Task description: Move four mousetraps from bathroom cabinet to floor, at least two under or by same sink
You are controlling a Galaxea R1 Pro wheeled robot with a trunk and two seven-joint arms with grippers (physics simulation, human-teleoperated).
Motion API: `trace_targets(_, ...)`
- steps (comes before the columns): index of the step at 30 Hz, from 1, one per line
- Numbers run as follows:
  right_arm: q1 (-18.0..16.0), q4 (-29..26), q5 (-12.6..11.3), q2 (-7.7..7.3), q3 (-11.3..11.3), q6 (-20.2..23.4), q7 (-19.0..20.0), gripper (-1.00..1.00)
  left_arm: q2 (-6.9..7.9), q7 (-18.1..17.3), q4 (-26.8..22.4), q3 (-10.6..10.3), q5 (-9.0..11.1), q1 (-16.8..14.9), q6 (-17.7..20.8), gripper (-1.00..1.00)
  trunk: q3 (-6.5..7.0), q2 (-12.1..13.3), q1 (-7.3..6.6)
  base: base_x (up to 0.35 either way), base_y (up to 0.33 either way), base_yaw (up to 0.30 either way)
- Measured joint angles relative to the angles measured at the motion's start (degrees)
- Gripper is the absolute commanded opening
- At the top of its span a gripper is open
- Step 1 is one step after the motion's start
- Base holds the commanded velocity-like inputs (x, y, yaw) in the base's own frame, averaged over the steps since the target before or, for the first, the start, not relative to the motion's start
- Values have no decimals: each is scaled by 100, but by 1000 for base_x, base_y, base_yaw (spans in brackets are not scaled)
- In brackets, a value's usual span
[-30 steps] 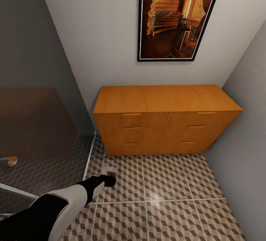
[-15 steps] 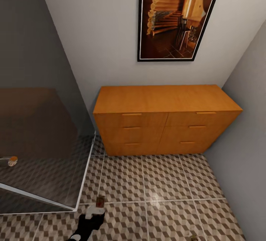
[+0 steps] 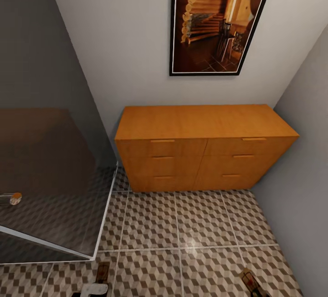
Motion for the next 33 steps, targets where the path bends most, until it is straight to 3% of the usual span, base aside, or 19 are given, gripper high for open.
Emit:
trace_targets(4, 0, 59, 11, 0, -444, -12, 2, -100, 87, 3, 0, 1, 1, 142, -23, -100, 22, 0, 0, 0, 0, 0)
trace_targets(7, 0, 69, 18, 4, -545, -12, 5, -100, 117, 6, 0, -1, -2, 164, -25, -100, 48, 0, 0, 0, 0, 0)
trace_targets(33, 0, 73, 38, 10, -594, -25, 6, -100, 96, 18, 0, -4, -6, 178, -5, -100, 283, 0, 0, 0, 0, -75)
